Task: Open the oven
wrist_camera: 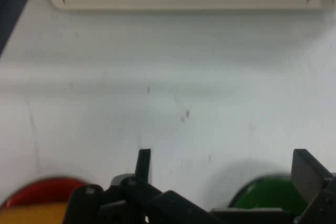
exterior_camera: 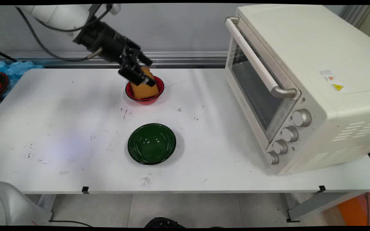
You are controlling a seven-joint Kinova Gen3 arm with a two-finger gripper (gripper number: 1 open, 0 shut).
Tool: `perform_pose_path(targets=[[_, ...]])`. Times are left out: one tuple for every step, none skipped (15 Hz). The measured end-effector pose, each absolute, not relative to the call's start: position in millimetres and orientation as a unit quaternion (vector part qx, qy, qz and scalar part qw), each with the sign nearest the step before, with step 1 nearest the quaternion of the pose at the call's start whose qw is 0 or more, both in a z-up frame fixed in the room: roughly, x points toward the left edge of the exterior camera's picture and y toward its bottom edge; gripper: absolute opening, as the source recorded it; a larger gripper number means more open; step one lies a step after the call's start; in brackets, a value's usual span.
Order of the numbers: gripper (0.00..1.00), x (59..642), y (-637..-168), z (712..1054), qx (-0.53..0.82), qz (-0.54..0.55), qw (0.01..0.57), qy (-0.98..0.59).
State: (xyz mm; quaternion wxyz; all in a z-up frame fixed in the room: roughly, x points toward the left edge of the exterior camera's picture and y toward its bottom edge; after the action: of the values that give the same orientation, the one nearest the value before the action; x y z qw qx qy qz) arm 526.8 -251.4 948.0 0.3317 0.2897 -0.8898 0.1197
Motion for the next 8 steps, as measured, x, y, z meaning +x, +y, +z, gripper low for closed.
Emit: perform_pose_path(targets=[[1.00, 521.0, -255.4, 953.5, 0.290, 0.121, 0.340, -0.886], [1.00, 517.2, -258.1, 957.1, 0.290, 0.122, 0.346, -0.884], [1.00, 514.0, -260.5, 960.1, 0.291, 0.123, 0.350, -0.882], [1.00, 509.1, -264.1, 964.5, 0.290, 0.124, 0.356, -0.879], [1.00, 505.8, -266.7, 967.5, 0.290, 0.124, 0.360, -0.878], [1.00, 500.0, -271.1, 972.8, 0.290, 0.126, 0.367, -0.875], [1.00, 495.0, -275.1, 977.5, 0.289, 0.126, 0.372, -0.873], [1.00, 489.3, -279.7, 982.8, 0.287, 0.128, 0.378, -0.871]])
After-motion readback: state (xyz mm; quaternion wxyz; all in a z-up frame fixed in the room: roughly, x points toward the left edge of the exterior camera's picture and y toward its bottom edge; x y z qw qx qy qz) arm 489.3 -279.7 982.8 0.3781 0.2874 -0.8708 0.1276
